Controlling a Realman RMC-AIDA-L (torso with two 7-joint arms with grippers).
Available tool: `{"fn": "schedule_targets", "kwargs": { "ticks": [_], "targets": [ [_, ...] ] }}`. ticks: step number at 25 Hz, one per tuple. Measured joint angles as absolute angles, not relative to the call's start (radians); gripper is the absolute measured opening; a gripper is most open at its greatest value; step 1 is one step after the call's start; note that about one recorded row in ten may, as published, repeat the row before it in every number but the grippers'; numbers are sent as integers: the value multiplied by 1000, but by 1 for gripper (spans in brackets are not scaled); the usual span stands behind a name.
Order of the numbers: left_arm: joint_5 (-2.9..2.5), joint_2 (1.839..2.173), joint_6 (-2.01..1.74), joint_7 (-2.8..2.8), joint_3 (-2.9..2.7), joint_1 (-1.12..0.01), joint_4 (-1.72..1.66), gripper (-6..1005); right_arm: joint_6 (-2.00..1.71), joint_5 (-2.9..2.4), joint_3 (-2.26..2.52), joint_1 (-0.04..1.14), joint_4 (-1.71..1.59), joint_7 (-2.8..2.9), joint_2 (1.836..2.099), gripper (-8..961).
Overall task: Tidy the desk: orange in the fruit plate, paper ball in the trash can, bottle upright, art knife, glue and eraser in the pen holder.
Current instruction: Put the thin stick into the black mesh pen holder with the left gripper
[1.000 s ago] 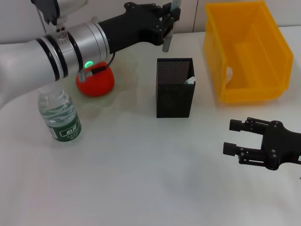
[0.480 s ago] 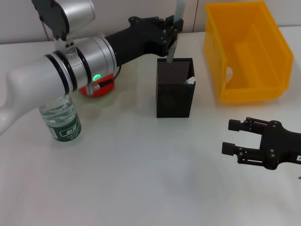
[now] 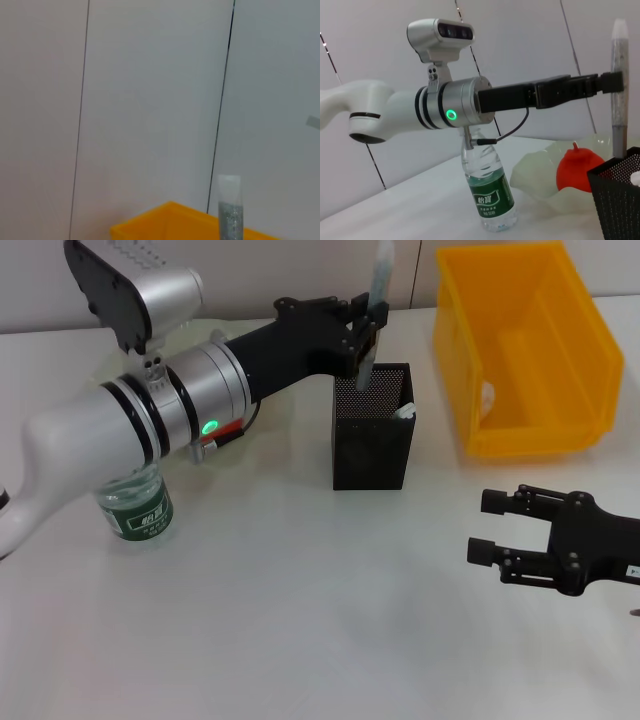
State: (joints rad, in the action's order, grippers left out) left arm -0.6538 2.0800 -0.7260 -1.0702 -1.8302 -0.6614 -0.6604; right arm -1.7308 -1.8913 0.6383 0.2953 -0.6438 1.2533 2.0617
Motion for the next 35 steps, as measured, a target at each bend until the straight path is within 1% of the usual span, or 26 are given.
{"fn": "schedule_targets", "kwargs": {
  "ticks": [16,27,30,35],
  "targets": [
    [-620,2080,-722,-1050,-1874,-663,-610,144,-1718,-1893,641,327,-624,1253,2062,754],
    [-625,2080,-701,-1049,-1898,-667,-609,177,-1713,-1893,644,333,-623,1253,2062,754],
    [-632,2080,-701,-1049,-1898,-667,-609,349,-1713,-1893,644,333,-623,1254,2062,754],
    [-641,2080,-701,-1057,-1897,-667,-614,601,-1713,-1893,646,333,-623,1255,2061,754]
  ]
}}
